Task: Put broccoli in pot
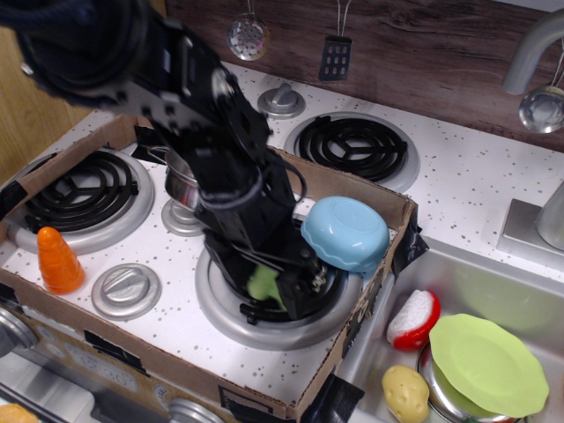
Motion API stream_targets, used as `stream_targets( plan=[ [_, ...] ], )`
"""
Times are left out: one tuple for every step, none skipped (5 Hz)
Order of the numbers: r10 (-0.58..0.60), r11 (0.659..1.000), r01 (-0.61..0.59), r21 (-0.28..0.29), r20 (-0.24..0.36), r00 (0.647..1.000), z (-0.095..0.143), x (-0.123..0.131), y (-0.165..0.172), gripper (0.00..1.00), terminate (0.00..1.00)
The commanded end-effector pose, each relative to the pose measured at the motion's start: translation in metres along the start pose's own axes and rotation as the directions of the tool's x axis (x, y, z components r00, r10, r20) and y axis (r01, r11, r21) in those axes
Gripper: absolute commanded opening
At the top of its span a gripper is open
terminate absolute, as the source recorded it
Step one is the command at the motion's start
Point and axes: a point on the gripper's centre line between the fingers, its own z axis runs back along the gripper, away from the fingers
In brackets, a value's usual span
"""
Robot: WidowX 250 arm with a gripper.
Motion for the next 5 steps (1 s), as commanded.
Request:
stream_targets(
  plan=[
    [-0.017, 0.999, 0.018, -0.039, 0.024, 1.000, -0.024, 0.004, -0.005, 0.00, 0.00],
    [-0.048, 0.999, 0.048, -0.017, 0.017, 0.999, -0.018, 0.007, -0.003, 0.00, 0.00],
    [-0.054, 0.998, 0.055, -0.014, 0.016, 0.998, -0.014, 0.009, -0.003, 0.00, 0.00],
    [-0.061, 0.998, 0.061, -0.004, 0.019, 0.998, -0.004, 0.012, -0.004, 0.00, 0.00],
    [-0.062, 0.998, 0.063, -0.015, 0.061, 0.996, 0.012, 0.015, 0.002, 0.00, 0.00]
  ],
)
